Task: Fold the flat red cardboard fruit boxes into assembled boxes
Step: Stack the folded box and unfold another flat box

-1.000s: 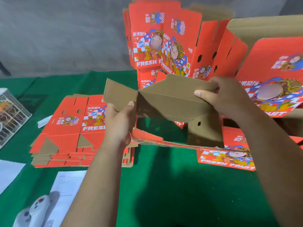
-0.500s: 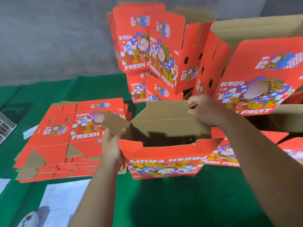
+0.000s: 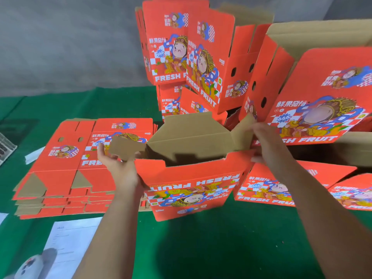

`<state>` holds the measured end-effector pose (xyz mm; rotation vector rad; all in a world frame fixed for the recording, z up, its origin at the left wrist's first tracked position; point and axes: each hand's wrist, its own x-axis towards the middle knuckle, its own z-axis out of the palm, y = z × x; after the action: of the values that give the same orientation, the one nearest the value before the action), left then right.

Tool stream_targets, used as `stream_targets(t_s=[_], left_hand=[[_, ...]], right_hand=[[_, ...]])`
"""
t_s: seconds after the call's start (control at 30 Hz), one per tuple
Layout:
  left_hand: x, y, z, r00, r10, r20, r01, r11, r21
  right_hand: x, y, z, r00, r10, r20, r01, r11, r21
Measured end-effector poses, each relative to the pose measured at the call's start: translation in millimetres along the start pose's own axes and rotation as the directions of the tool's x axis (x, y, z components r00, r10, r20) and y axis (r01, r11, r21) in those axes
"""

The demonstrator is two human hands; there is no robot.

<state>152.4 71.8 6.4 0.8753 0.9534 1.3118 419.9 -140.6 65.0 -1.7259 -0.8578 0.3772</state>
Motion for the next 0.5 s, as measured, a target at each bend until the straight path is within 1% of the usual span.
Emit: stream_targets(t_s=[0.07,0.1,0.13,0.17,0.2,0.27,0.3,0.33,0.37,0.43,0.5], left_hand=[[1.1,-0.4,-3.0,0.996,0.061,-0.062,-0.059,0.998,0.023],[-0.3,0.5,-3.6,0.993,0.099,-0.064,-0.096,0.994,0.051],[-2.3,1.1,-3.1,0.989,0.141,-0.049,-0.136,0.987,0.083],[-4.2,1.5,-2.2,0.984,0.176,-0.022,-0.172,0.979,0.106],[-5.5,1.5,-0.6,0.980,0.197,0.006,-0.196,0.974,0.117],[-7.1,0.1,-0.2,0.972,0.233,0.038,-0.236,0.962,0.137],[-7.8,0.1,-0.6,0.963,0.266,0.047,-0.270,0.950,0.159],[-7.2,-0.5,-2.3,0.949,0.308,0.064,-0.315,0.930,0.191],[-6.3,-1.5,-4.3,0.934,0.343,0.096,-0.356,0.908,0.221],[-1.4,-4.7,-8.3,0.915,0.366,0.169,-0.399,0.880,0.258],[0.6,-4.4,-8.2,0.934,0.315,0.172,-0.354,0.883,0.309]], right_hand=[[-13.6,9.5,9.9,0.971,0.225,0.076,-0.230,0.972,0.053],[-21.1,17.7,15.6,0.946,0.293,0.140,-0.298,0.955,0.015],[-28.6,25.8,22.4,0.941,0.282,0.186,-0.273,0.959,-0.072],[-36.8,28.8,28.5,0.955,0.221,0.198,-0.192,0.968,-0.159],[-41.7,30.7,32.8,0.973,0.145,0.180,-0.111,0.976,-0.188],[-38.5,30.1,34.0,0.998,0.028,0.059,-0.013,0.972,-0.234],[-33.9,28.6,32.9,0.998,-0.053,0.024,0.058,0.953,-0.296],[-27.7,29.0,33.2,0.991,-0.131,0.012,0.127,0.923,-0.364],[-23.8,28.9,32.0,0.985,-0.167,0.031,0.165,0.897,-0.409],[-18.9,34.7,29.3,0.983,-0.125,0.137,0.175,0.873,-0.454],[-22.7,43.4,27.4,0.969,-0.051,0.241,0.170,0.847,-0.503]])
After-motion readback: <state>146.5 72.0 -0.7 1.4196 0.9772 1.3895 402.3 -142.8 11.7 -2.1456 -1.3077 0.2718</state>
